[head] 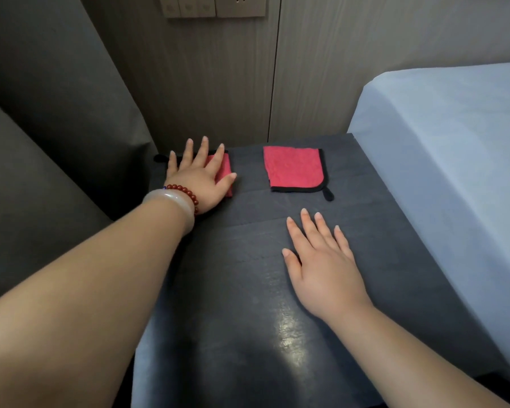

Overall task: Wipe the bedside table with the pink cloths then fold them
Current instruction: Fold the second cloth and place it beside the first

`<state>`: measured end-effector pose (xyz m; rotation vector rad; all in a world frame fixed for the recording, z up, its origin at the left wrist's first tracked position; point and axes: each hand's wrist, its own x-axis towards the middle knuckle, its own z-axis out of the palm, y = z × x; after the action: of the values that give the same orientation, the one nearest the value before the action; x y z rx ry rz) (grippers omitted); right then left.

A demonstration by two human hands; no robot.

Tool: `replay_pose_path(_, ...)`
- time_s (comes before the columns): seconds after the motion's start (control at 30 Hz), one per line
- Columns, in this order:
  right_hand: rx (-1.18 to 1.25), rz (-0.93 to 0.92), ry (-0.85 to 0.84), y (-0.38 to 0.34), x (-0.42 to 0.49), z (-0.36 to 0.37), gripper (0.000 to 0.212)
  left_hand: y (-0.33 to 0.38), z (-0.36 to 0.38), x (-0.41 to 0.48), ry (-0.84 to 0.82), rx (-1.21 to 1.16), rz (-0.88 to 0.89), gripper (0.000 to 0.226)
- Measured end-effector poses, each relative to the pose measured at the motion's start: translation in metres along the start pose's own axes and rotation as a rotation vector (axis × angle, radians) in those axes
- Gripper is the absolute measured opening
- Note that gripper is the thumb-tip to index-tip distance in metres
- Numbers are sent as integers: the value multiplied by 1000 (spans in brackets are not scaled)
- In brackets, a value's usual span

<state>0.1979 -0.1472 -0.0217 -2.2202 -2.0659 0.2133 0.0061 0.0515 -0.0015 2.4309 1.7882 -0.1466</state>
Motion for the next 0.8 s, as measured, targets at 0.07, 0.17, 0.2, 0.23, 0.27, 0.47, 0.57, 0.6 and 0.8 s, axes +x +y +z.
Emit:
replay_pose_path(0.07,22,-8,12,1,0,-1,62,29,-5,-4,220,-48,143,66)
replay_pose_path(0.17,140,12,68,3,1,-4,58,68,-8,1,262,-79,259,59)
replay_pose_path(0.2,184,34,104,4,5,-6,56,75,-8,5,225,-82,239,58)
replay_pose_path(0.23,205,53,138,6,13,-9,55,79,-6,10,188,-69,212,57)
replay_pose_path(0.27,201,72,162,9,23,-13,54,81,-5,15,159,-35,193,57)
replay_pose_path(0.47,67,94,87,31,110,-26,56,88,-3,26,32,88,145,61)
replay_pose_path(0.57,3,81,-51,37,136,-21,60,83,-4,22,23,65,105,62)
replay_pose_path(0.6,8,75,-84,37,139,-19,61,80,-5,19,15,49,88,62)
replay_pose_path(0.8,21,-45,-90,11,136,-10,61,52,-12,-2,1,135,35,64)
